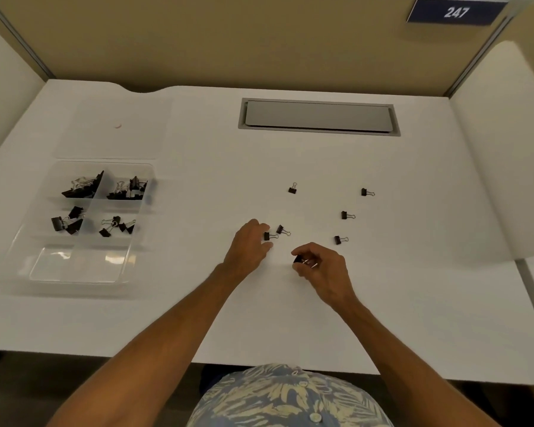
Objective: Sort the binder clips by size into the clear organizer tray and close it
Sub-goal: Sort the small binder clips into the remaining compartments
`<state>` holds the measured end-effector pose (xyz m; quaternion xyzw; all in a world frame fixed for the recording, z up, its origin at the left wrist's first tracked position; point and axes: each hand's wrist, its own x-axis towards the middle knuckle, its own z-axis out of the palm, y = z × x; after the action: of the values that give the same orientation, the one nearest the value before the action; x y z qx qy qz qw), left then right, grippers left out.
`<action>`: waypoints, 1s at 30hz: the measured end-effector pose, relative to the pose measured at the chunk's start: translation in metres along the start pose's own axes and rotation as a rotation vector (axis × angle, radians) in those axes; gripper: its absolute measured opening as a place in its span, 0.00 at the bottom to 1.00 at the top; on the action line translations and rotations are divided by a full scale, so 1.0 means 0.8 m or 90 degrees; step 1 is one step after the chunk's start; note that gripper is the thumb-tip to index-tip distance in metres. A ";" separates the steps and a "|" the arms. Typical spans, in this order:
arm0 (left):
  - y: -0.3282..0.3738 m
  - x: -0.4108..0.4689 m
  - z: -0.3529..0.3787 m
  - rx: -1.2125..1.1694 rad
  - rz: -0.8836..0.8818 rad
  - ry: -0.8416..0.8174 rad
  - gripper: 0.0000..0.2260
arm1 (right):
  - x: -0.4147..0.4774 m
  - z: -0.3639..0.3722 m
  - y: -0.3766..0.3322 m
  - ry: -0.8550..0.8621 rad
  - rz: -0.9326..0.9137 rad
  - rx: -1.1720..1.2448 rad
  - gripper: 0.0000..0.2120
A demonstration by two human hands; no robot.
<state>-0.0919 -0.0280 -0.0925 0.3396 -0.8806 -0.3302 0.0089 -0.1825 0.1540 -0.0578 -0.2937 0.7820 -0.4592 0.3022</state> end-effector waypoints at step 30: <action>-0.100 -0.163 -0.164 -0.577 -0.274 0.355 0.08 | 0.039 0.169 -0.131 -0.173 0.019 0.118 0.08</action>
<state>0.0868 -0.0690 -0.0094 0.5477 -0.5265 -0.5672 0.3179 -0.0836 0.0153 -0.0240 -0.3122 0.6924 -0.4808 0.4381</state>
